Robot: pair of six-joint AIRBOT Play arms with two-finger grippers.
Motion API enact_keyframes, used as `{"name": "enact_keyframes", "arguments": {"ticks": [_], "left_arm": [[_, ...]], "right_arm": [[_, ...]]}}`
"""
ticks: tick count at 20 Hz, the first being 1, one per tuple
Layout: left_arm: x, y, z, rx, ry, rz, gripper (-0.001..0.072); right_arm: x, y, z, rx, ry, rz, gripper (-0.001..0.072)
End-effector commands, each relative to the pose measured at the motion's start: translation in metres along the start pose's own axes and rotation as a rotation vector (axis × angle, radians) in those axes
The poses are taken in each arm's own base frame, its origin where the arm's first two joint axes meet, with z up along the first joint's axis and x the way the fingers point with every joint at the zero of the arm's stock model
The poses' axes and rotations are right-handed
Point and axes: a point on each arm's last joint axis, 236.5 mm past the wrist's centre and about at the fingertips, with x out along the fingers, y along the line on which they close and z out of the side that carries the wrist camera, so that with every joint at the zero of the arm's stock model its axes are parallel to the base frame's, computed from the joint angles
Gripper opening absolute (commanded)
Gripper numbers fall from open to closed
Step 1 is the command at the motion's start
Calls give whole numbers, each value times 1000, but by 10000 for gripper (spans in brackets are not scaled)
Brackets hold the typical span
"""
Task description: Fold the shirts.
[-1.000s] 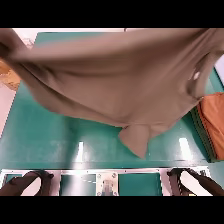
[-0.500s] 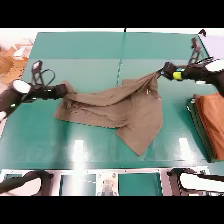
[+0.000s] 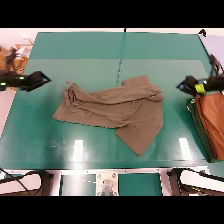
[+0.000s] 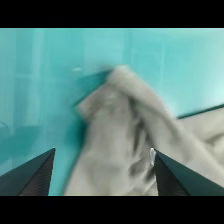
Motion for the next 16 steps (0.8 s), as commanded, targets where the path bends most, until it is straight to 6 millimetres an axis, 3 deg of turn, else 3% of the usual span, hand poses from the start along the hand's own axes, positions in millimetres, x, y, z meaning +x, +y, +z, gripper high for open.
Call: {"name": "enact_keyframes", "arguments": {"ticks": [1, 4, 9, 11, 14, 16], "left_arm": [[-36, 32, -34, -44, 139, 9, 674], [-26, 41, -61, -53, 204, 2, 674], [-16, 45, -82, -84, 247, -5, 674], [-16, 45, -82, -84, 247, -5, 674], [-16, 47, -83, -79, 254, 5, 674], [-16, 49, -89, -77, 272, 9, 674]], "right_arm": [[-5, -50, -73, 164, 132, -42, 434], [32, -56, -133, 269, 246, -4, 430], [87, -30, -179, 314, 343, 90, 392], [97, -18, -183, 302, 369, 119, 377], [93, -17, -165, 262, 335, 128, 20], [85, -25, -142, 260, 277, 121, 19]]}}
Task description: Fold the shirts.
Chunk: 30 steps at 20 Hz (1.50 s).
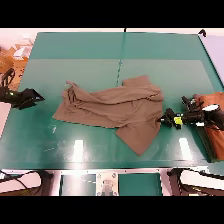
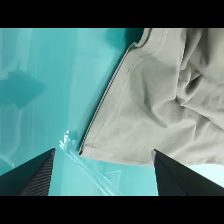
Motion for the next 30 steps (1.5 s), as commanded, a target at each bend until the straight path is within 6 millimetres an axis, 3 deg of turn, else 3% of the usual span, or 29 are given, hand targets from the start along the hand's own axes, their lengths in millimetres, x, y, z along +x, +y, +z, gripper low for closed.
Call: {"name": "enact_keyframes", "arguments": {"ticks": [1, 3, 6, 10, 12, 15, 17, 18, 21, 23, 24, 26, 27, 29, 30], "left_arm": [[6, 4, -12, -2, 34, 3, 674], [21, 7, -31, -17, 72, -16, 674], [51, 14, -62, -76, 107, -38, 674], [91, -4, -105, -95, 202, -112, 674], [109, -13, -109, -77, 211, -109, 661], [122, -37, -93, -17, 154, -148, 448], [117, -43, -89, 25, 163, -165, 21], [112, -46, -90, 46, 184, -174, 26], [87, -54, -83, 107, 216, -154, 24], [57, -58, -64, 158, 166, -83, 24], [38, -70, -52, 189, 123, -78, 24], [-16, -109, -25, 263, -3, -93, 25], [-47, -134, -12, 313, -83, -110, 25], [-127, -194, 11, 432, -308, -131, 25], [-178, -229, 15, 513, -445, -137, 25]], "right_arm": [[-19, 0, 29, -14, -79, -2, 19], [-27, -5, 37, 2, -103, -11, 19], [-23, -4, 33, -9, -88, -17, 19], [-20, 0, 32, -26, -83, -18, 19], [-20, 1, 31, -30, -80, -17, 19], [-20, 1, 29, -30, -70, -14, 19], [-20, 3, 25, -30, -53, -8, 19], [-20, 3, 23, -30, -44, -5, 19], [-29, 13, 24, -55, -33, 10, 18], [-53, 37, 33, -107, -67, 31, 18], [-75, 57, 42, -146, -118, 46, 18], [-130, 110, 58, -270, -265, 97, 18], [-170, 146, 63, -353, -370, 129, 18], [-259, 221, 53, -523, -607, 181, 18], [-306, 254, 40, -614, -741, 183, 18]]}}
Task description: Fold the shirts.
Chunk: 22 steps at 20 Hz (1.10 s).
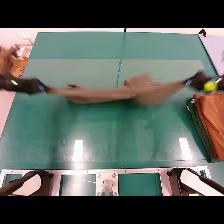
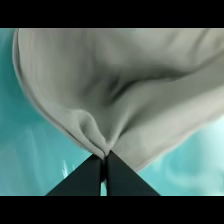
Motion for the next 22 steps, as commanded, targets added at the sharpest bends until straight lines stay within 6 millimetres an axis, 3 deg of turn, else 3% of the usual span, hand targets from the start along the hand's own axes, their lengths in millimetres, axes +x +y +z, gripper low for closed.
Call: {"name": "enact_keyframes", "arguments": {"ticks": [1, 2, 4, 6, 7, 9, 11, 14, 16, 19, 22], "left_arm": [[-134, -110, 73, 250, -371, 14, 25], [-183, -148, 88, 334, -512, 38, 25], [-275, -219, 95, 467, -776, 80, 25], [-337, -271, 83, 556, -940, 90, 25], [-356, -286, 77, 574, -988, 101, 25], [-377, -301, 70, 567, -1047, 99, 25], [-376, -286, 72, 522, -1030, 148, 25], [-344, -234, 84, 411, -923, 232, 25], [-297, -193, 93, 322, -798, 219, 25], [-191, -132, 101, 202, -561, 83, 25], [-65, -66, 99, 69, -354, -9, 25]], "right_arm": [[-135, 135, 75, -312, -416, 53, 18], [-186, 174, 88, -407, -575, 42, 18], [-277, 237, 92, -544, -861, 21, 18], [-347, 279, 78, -638, -1080, -22, 18], [-370, 290, 71, -670, -1155, -56, 18], [-389, 298, 61, -702, -1213, -103, 18], [-387, 292, 62, -703, -1203, -131, 18], [-358, 262, 78, -641, -1124, -143, 18], [-305, 221, 89, -533, -985, -98, 18], [-189, 146, 91, -367, -723, -18, 18], [-48, 67, 74, -214, -470, -13, 18]]}}
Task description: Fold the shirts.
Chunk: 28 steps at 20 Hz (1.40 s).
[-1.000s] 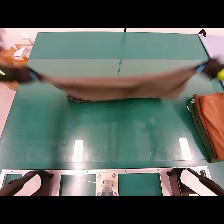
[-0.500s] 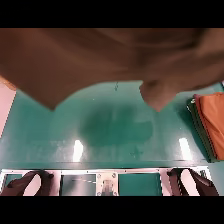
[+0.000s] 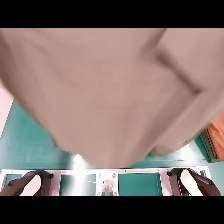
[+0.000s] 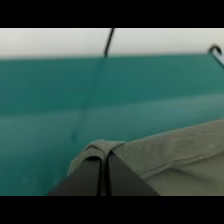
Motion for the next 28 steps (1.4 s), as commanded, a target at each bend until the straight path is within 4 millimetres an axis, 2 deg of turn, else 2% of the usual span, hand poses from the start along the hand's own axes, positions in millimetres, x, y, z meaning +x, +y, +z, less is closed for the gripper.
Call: {"name": "enact_keyframes", "arguments": {"ticks": [1, 2, 4, 6, 8, 10, 13, 14, 16, 19, 22, 24, 28], "left_arm": [[119, 52, -95, -141, 224, -71, 26], [153, 64, -122, -170, 284, -76, 26], [219, 88, -173, -230, 384, -65, 25], [268, 113, -211, -279, 428, -30, 26], [296, 132, -228, -318, 452, -14, 25], [310, 144, -226, -329, 439, 1, 25], [315, 149, -207, -300, 392, 15, 25], [312, 152, -208, -282, 408, 19, 25], [298, 152, -223, -281, 500, 8, 25], [264, 151, -253, -292, 681, -23, 25], [239, 151, -281, -309, 836, -1, 25], [234, 141, -297, -298, 899, -7, 25], [238, 132, -334, -292, 964, 30, 25]], "right_arm": [[93, -52, -136, 160, 257, -15, 18], [120, -72, -171, 205, 317, -47, 18], [162, -110, -227, 290, 418, -100, 18], [194, -141, -267, 363, 494, -129, 18], [217, -159, -283, 425, 533, -138, 18], [234, -168, -280, 429, 540, -121, 18], [245, -177, -256, 395, 506, -111, 18], [242, -179, -252, 377, 518, -109, 18], [223, -186, -259, 342, 603, -105, 17], [180, -196, -282, 291, 791, -113, 16], [142, -203, -313, 250, 954, -161, 15], [125, -206, -336, 252, 1011, -188, 15], [109, -207, -377, 301, 1067, -212, 16]]}}
